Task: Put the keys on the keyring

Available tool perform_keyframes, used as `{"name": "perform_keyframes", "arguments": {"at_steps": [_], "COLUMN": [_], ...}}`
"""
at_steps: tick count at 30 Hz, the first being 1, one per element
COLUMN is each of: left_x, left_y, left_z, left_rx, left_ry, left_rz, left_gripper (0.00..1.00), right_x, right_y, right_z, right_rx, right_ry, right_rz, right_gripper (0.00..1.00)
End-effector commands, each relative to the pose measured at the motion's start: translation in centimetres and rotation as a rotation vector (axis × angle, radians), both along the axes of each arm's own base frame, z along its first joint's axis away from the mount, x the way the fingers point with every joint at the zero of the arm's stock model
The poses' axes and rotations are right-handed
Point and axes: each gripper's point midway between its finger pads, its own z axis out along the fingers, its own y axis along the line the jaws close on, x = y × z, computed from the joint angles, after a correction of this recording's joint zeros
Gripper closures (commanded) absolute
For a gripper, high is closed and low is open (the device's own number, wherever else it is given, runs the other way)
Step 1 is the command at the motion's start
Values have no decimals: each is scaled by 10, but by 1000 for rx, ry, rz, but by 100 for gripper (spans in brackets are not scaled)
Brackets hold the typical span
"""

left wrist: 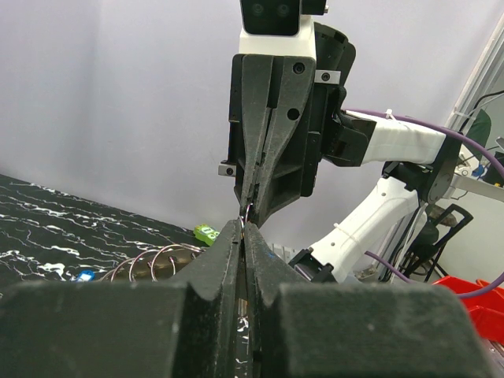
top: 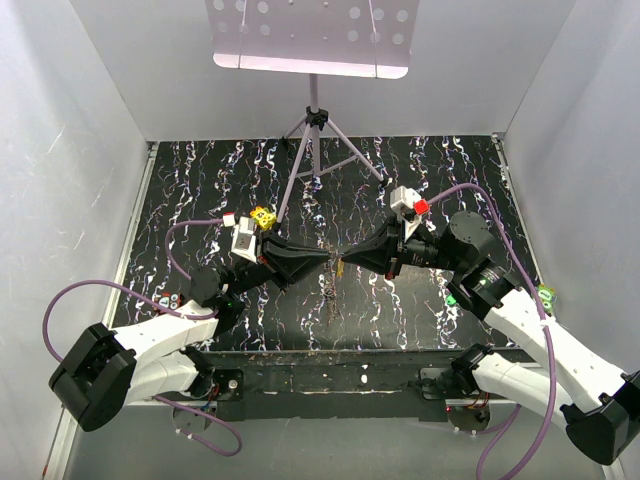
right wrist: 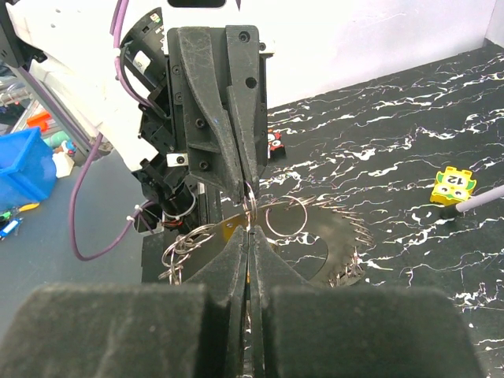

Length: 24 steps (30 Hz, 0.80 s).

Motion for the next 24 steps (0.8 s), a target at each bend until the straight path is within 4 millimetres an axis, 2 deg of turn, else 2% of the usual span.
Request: {"name": "perform_keyframes", "arguments": {"at_steps": [1,24], "left_x": [-23,-23], "left_y": [23,19], "left_z": [46,43], "left_rx": [-169,-157], "left_ry": [-184,-177], "left_rz": [8,-16], "left_gripper": [100,100], "right_x": [1,-1], "right_y": [1,4], "right_z": [6,6], "right_rx": [22,30], "right_ry": [-7,2], "right_rz": [6,30], "right_gripper": [99,99]}}
